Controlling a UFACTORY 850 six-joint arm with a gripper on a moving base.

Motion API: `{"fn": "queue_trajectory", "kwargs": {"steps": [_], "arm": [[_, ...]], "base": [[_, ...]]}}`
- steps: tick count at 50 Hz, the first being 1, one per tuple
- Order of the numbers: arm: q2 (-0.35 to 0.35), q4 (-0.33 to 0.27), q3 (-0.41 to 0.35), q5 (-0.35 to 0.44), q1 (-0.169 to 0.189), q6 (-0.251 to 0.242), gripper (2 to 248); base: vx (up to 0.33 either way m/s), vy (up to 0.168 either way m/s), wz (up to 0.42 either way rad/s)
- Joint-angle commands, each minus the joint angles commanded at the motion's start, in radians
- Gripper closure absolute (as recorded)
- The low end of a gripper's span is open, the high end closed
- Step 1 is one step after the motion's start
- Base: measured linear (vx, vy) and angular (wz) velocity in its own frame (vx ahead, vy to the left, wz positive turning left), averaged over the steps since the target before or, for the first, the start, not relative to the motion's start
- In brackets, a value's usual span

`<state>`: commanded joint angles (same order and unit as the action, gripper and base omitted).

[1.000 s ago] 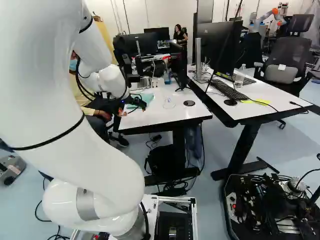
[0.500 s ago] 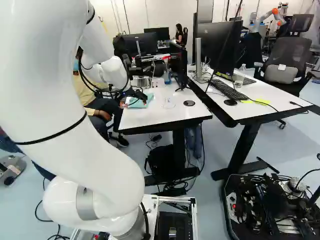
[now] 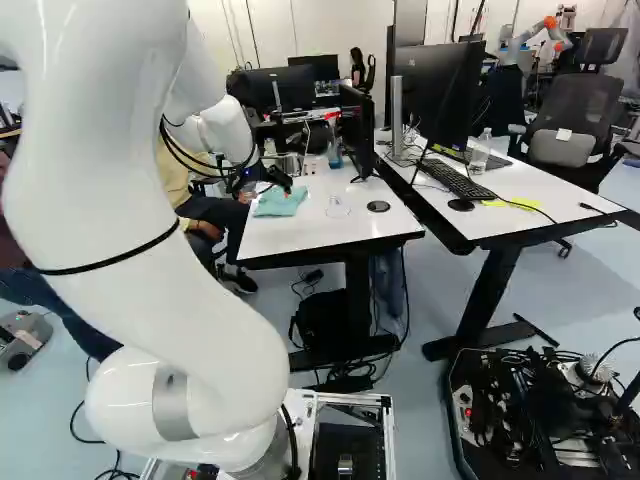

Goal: Clean the table with the green towel

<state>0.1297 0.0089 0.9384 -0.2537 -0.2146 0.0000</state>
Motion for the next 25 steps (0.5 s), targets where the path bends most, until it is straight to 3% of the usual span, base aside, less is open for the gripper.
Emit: {"fn": "queue_trajectory", "kwargs": {"steps": [25], "arm": [[0.173,-0.026,0.149,-0.135,-0.006,0.000,3]], "base": [[0.000,0.000,0.000]]}}
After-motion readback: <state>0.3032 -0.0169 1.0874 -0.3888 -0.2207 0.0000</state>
